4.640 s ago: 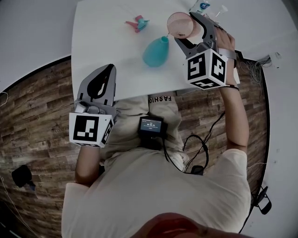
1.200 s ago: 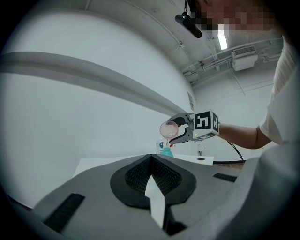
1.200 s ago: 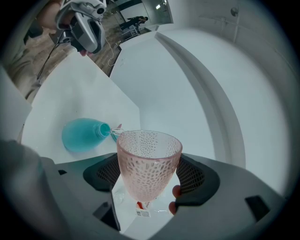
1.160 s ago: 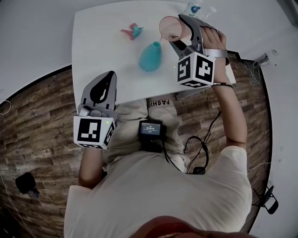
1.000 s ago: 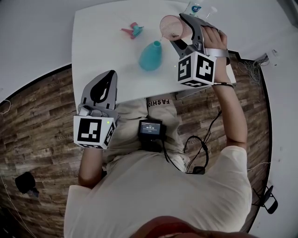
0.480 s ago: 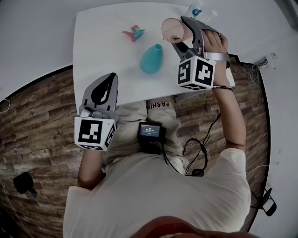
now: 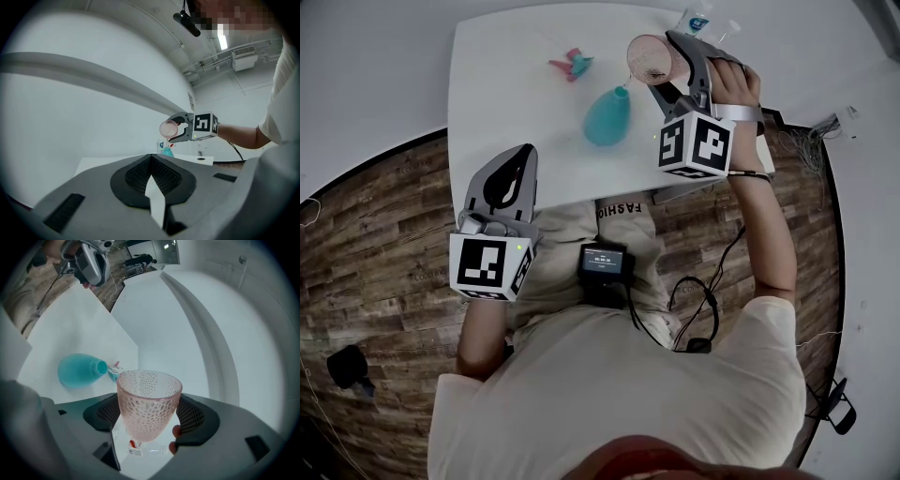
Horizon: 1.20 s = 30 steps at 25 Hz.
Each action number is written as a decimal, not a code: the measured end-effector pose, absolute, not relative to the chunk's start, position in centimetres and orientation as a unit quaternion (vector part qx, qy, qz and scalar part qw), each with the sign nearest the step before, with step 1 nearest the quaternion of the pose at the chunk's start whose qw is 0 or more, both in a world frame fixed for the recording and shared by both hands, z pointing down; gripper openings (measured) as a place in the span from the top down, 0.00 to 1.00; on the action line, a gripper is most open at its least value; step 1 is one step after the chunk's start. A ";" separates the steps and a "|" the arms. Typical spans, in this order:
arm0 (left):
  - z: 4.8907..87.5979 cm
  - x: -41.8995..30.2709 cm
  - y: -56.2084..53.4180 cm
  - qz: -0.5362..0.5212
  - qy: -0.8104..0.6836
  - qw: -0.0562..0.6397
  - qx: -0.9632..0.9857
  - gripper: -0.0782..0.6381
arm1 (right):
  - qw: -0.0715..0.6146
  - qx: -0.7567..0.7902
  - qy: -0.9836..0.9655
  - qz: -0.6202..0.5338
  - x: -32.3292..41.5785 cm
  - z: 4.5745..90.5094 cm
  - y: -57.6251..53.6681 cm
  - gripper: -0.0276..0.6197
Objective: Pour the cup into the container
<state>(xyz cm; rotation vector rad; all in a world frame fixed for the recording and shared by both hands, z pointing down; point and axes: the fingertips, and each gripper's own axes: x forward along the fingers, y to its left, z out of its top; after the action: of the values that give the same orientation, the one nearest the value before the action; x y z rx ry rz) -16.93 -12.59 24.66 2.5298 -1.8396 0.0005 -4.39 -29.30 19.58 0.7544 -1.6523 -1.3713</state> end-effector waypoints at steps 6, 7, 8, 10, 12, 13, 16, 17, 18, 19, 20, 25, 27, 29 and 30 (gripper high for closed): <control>24.7 -16.7 -12.7 0.002 -0.586 0.005 0.810 0.87 | 0.419 0.301 -0.657 -0.550 -4.3 19.6 -29.3 0.39; 24.7 -16.6 -12.7 0.003 -0.585 0.005 0.811 0.87 | 0.419 0.301 -0.657 -0.550 -4.3 19.6 -29.2 0.39; 24.7 -16.5 -12.6 0.004 -0.584 0.005 0.812 0.87 | 0.420 0.300 -0.656 -0.550 -4.2 19.7 -29.1 0.39; 24.4 -16.4 -12.7 0.005 -0.582 0.002 0.813 0.87 | 0.421 0.299 -0.655 -0.551 -4.3 19.7 -29.1 0.39; 24.3 -16.3 -12.7 0.006 -0.581 -0.001 0.814 0.87 | 0.421 0.299 -0.653 -0.553 -4.3 19.6 -29.1 0.39; 24.2 -16.2 -12.7 0.007 -0.581 -0.002 0.814 0.87 | 0.421 0.299 -0.653 -0.554 -4.3 19.5 -29.0 0.39; 24.1 -16.1 -12.7 0.007 -0.579 -0.004 0.815 0.87 | 0.421 0.299 -0.650 -0.557 -4.2 19.4 -29.1 0.39; 24.0 -16.1 -12.7 0.007 -0.579 -0.004 0.815 0.87 | 0.421 0.300 -0.650 -0.557 -4.2 19.4 -29.1 0.39; 24.0 -16.1 -12.7 0.007 -0.579 -0.004 0.815 0.87 | 0.420 0.300 -0.649 -0.558 -4.3 19.4 -29.1 0.39; 24.0 -16.1 -12.7 0.007 -0.579 -0.005 0.815 0.87 | 0.420 0.301 -0.649 -0.558 -4.3 19.4 -29.1 0.39; 24.0 -16.1 -12.7 0.007 -0.580 -0.004 0.815 0.87 | 0.420 0.301 -0.649 -0.559 -4.3 19.4 -29.1 0.39; 24.0 -16.3 -12.5 0.006 -0.582 -0.002 0.813 0.87 | 0.420 0.300 -0.646 -0.562 -4.5 19.4 -29.1 0.39; 24.0 -16.3 -12.6 0.006 -0.583 -0.004 0.812 0.87 | 0.418 0.304 -0.642 -0.566 -4.6 19.1 -29.1 0.39; 24.5 -16.3 -12.5 0.006 -0.583 -0.002 0.813 0.87 | 0.419 0.305 -0.640 -0.567 -4.5 19.2 -29.0 0.39; 24.7 -16.3 -12.5 0.006 -0.583 0.001 0.813 0.87 | 0.420 0.304 -0.639 -0.568 -4.5 19.4 -29.0 0.39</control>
<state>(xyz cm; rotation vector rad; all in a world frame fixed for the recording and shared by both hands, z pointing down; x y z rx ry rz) -16.25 -12.50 24.72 2.5525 -1.8295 0.0181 -4.48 -28.96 19.43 0.7619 -1.6020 -1.4234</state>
